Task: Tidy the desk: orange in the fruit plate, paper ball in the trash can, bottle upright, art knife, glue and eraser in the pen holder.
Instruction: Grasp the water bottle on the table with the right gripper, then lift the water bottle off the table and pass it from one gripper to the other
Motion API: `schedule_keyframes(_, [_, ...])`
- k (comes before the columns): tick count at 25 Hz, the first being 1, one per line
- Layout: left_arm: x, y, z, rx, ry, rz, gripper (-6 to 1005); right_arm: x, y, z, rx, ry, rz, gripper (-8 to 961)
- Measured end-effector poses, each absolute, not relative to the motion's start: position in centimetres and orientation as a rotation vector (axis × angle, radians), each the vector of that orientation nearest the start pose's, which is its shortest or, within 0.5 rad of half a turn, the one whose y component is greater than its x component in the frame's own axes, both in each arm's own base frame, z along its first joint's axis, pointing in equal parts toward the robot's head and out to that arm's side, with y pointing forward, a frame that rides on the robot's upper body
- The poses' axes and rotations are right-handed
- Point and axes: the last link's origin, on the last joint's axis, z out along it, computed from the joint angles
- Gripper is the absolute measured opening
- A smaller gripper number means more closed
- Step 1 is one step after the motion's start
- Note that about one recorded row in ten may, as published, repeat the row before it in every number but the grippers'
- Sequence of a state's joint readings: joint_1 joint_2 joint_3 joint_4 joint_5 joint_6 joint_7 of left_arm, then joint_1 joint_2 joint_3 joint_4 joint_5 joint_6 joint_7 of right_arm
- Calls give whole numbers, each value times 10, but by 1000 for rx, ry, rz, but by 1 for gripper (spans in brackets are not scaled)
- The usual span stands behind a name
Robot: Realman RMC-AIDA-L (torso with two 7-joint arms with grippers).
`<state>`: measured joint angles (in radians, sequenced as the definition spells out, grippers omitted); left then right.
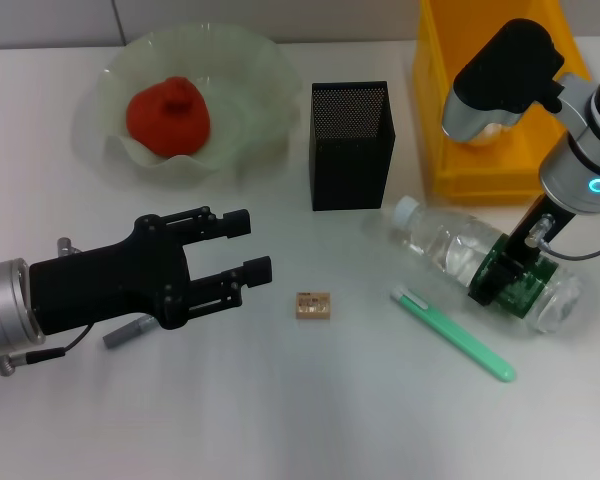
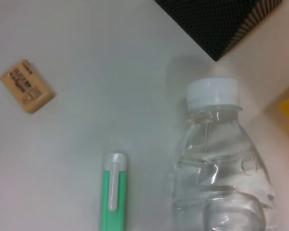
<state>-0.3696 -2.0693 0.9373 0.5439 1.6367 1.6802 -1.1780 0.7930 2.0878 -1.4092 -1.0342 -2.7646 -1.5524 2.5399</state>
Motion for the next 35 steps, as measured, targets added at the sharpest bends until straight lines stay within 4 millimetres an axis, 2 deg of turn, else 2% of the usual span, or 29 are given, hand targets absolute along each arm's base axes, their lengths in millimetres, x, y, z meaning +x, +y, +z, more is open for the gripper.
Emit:
schedule_keyframes(7, [-265,274,-17,-2712,-528,-1051,593,196,367,-25,-2587,869,-829,757])
schedule_keyframes(19, [-265,274,-16,-2710,-509,-1053,591,188,353,-17,-2683,809,-605,756])
schedule_keyframes(23, [-257,272,-8,-2685,-475,-1159,590,183,348,-12,-2708,773,-519,756])
schedule_keyframes(27, [-252,272,4,-2624,-448,-1257,590,177,343,-3,-2739,740,-386,756])
schedule_keyframes(35, [-256,274,18,-2520,-473,-1324,589,161,333,12,-2799,607,-18,757])
